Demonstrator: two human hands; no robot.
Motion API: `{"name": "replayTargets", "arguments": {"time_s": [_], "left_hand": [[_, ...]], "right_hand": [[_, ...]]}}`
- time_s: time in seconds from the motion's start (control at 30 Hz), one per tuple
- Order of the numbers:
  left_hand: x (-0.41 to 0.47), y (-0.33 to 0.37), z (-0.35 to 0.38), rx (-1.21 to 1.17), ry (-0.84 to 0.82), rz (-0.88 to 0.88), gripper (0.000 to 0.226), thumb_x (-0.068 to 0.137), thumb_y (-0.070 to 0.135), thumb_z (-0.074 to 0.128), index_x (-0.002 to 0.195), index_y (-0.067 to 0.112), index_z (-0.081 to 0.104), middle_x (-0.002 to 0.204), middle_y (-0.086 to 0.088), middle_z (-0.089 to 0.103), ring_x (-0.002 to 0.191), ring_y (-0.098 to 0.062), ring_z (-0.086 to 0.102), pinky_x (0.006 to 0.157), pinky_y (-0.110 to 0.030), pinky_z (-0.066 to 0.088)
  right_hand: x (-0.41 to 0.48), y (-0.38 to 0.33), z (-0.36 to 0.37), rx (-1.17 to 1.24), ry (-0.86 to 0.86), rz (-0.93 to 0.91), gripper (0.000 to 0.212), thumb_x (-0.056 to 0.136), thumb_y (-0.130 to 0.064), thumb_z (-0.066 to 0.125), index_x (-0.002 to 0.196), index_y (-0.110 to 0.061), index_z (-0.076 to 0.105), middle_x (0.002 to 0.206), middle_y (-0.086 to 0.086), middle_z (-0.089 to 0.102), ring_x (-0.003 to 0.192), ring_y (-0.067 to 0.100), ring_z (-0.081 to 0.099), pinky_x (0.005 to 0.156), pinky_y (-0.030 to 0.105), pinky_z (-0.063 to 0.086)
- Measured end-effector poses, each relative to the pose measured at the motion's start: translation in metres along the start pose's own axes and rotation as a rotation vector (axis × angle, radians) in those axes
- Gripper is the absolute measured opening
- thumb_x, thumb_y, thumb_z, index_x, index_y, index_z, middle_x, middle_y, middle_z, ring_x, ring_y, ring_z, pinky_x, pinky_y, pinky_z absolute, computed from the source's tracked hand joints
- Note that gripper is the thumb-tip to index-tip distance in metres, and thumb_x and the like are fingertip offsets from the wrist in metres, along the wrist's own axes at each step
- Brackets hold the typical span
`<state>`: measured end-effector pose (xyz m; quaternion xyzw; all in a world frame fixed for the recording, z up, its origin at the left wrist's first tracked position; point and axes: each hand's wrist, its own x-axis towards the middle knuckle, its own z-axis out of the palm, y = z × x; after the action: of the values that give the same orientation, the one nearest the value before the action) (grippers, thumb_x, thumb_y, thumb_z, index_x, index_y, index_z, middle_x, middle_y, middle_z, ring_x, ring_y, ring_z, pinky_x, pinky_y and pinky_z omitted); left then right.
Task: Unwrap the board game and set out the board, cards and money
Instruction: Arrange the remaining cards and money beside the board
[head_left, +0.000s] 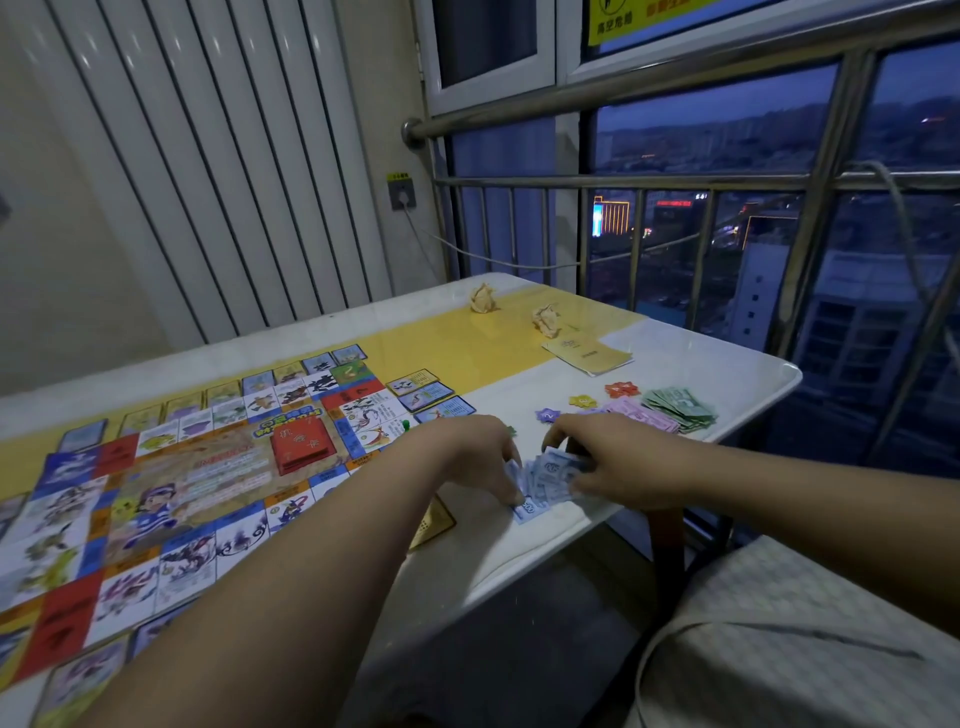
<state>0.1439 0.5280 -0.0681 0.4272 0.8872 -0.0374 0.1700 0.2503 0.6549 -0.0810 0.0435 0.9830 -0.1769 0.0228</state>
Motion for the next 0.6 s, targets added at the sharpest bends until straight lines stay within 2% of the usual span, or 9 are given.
{"name": "replayTargets", "arguments": {"time_s": [0.1,0.13,0.17,0.27,0.33,0.43,0.53,0.6], "left_hand": [[0.0,-0.006,0.005,0.001,0.059,0.016,0.026,0.087,0.036,0.064,0.1,0.014,0.065,0.083,-0.003,0.054,0.072,-0.018,0.046,0.063,-0.028,0.037],[-0.001,-0.009,0.008,-0.029,0.089,0.013,0.022,0.088,0.033,0.063,0.088,0.011,0.06,0.078,-0.004,0.05,0.067,-0.018,0.042,0.059,-0.028,0.033],[-0.002,-0.012,0.01,-0.078,0.127,0.011,0.023,0.089,0.031,0.062,0.084,0.009,0.058,0.077,-0.005,0.049,0.066,-0.018,0.042,0.058,-0.028,0.032],[-0.007,-0.018,0.013,-0.31,0.337,0.015,0.022,0.09,0.026,0.06,0.094,0.005,0.066,0.084,-0.007,0.059,0.074,-0.02,0.051,0.064,-0.03,0.039],[-0.013,-0.016,0.015,-0.422,0.449,0.02,0.015,0.091,0.024,0.059,0.09,0.011,0.066,0.078,-0.001,0.061,0.068,-0.013,0.052,0.059,-0.026,0.038],[-0.02,-0.012,0.021,-0.405,0.45,0.04,0.011,0.092,0.019,0.057,0.087,0.016,0.067,0.078,0.0,0.066,0.06,-0.004,0.05,0.052,-0.019,0.036],[-0.026,-0.011,0.026,-0.399,0.404,0.055,0.016,0.093,0.014,0.055,0.099,0.013,0.07,0.078,0.0,0.064,0.055,0.001,0.047,0.048,-0.011,0.034],[-0.029,-0.01,0.027,-0.398,0.379,0.057,0.022,0.093,0.014,0.055,0.11,0.014,0.069,0.083,0.001,0.065,0.061,0.001,0.049,0.049,-0.01,0.034]], "right_hand": [[-0.002,0.003,0.004,0.005,0.036,-0.002,0.008,0.09,-0.016,0.058,0.096,-0.011,0.056,0.083,0.0,0.051,0.076,0.015,0.048,0.059,0.024,0.033],[-0.003,0.003,0.005,0.009,0.045,-0.008,0.006,0.091,-0.017,0.057,0.091,-0.011,0.055,0.078,-0.001,0.048,0.073,0.015,0.046,0.056,0.021,0.031],[-0.005,0.003,0.004,0.026,0.056,-0.01,0.005,0.092,-0.017,0.056,0.091,-0.011,0.055,0.078,-0.002,0.048,0.071,0.013,0.046,0.054,0.018,0.031],[-0.007,-0.002,-0.003,0.112,0.135,-0.052,0.006,0.093,-0.018,0.056,0.088,-0.021,0.055,0.079,-0.01,0.049,0.068,0.001,0.044,0.053,0.012,0.036],[-0.007,-0.006,-0.005,0.118,0.175,-0.093,0.004,0.093,-0.018,0.056,0.096,-0.019,0.058,0.085,-0.01,0.054,0.073,0.002,0.047,0.058,0.012,0.036],[-0.003,-0.01,0.004,0.058,0.204,-0.108,0.019,0.094,-0.013,0.052,0.112,-0.012,0.059,0.102,0.002,0.057,0.088,0.012,0.048,0.069,0.025,0.034],[0.0,-0.008,0.018,0.048,0.187,-0.127,0.022,0.093,-0.009,0.048,0.113,-0.011,0.058,0.099,0.002,0.043,0.09,0.014,0.043,0.067,0.022,0.024],[0.002,-0.007,0.026,0.059,0.178,-0.108,0.026,0.094,-0.01,0.048,0.119,-0.011,0.055,0.103,0.003,0.038,0.096,0.016,0.04,0.072,0.019,0.024]]}}
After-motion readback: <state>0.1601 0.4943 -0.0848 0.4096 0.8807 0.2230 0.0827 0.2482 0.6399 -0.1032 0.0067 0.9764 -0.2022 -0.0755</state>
